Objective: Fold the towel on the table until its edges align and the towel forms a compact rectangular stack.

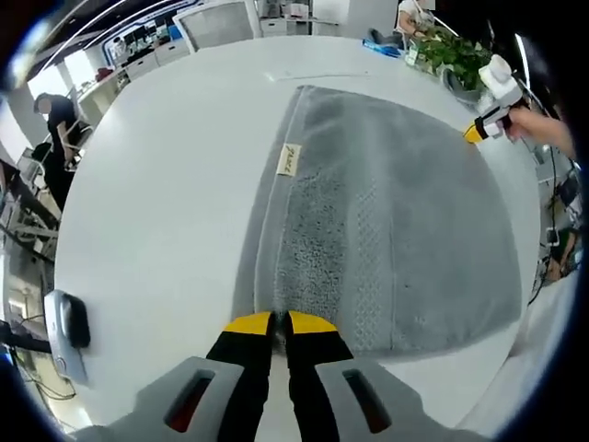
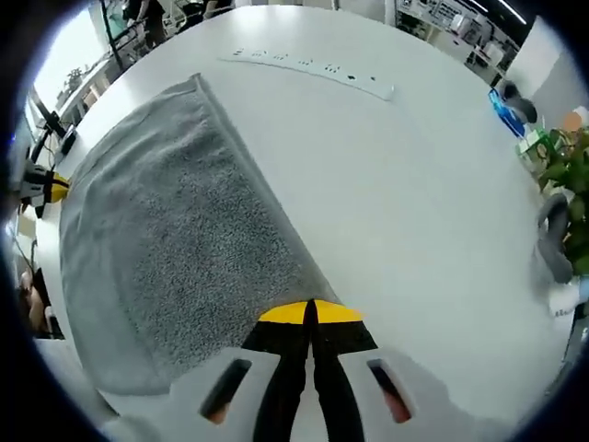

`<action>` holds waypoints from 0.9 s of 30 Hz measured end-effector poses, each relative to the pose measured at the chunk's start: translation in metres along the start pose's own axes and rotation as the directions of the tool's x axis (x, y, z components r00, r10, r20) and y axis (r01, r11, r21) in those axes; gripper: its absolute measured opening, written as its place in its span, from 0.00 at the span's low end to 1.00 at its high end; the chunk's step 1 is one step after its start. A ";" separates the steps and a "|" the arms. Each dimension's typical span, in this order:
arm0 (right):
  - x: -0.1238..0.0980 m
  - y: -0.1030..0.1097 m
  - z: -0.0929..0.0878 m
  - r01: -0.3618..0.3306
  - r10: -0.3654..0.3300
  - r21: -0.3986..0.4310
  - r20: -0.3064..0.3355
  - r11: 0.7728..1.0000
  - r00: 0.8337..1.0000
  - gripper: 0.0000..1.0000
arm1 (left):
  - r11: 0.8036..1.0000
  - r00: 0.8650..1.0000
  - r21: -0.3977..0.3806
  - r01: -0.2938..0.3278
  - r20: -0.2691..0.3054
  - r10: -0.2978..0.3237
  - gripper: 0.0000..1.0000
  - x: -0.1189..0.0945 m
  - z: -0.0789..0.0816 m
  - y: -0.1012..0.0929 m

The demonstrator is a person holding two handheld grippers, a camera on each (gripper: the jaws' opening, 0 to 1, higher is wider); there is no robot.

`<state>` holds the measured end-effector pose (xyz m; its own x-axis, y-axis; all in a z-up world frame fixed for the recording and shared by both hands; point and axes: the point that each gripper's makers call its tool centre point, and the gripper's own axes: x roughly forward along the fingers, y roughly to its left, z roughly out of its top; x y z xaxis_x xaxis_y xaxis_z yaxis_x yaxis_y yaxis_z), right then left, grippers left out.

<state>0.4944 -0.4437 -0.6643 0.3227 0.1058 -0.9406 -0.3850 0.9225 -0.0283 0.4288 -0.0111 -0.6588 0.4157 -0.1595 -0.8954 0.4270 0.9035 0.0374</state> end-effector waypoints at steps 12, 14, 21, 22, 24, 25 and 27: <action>-0.005 -0.001 -0.012 0.008 -0.008 0.018 0.009 1.000 1.000 0.00 | 0.999 0.999 -0.008 0.035 0.003 -0.035 0.06 0.007 0.012 0.000; -0.005 -0.002 -0.013 0.008 -0.008 0.030 0.012 1.000 1.000 0.00 | 0.999 0.999 -0.004 0.038 -0.002 -0.038 0.06 0.007 0.014 0.000; -0.007 -0.004 -0.019 0.010 -0.011 0.053 0.019 0.999 1.000 0.00 | 0.999 0.999 0.004 0.047 -0.007 -0.047 0.06 0.011 0.021 0.002; -0.008 -0.004 -0.020 0.010 -0.011 0.058 0.021 0.998 1.000 0.00 | 0.999 0.999 0.002 0.049 -0.005 -0.049 0.06 0.011 0.022 0.001; -0.009 -0.005 -0.023 0.009 -0.010 0.063 0.024 0.998 1.000 0.00 | 0.999 0.999 0.011 0.048 -0.005 -0.048 0.06 0.013 0.024 0.000; -0.009 -0.005 -0.024 0.007 -0.009 0.068 0.025 0.998 1.000 0.00 | 0.999 0.999 0.017 0.047 -0.007 -0.047 0.06 0.013 0.025 0.000; -0.010 -0.005 -0.026 0.003 -0.006 0.088 0.032 0.996 0.999 0.00 | 0.999 0.999 0.027 0.044 -0.012 -0.044 0.06 0.015 0.028 0.000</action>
<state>0.4703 -0.4595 -0.6634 0.3528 0.1124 -0.9289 -0.3062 0.9520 -0.0012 0.4576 -0.0249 -0.6592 0.3872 -0.1944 -0.9013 0.4669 0.8843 0.0098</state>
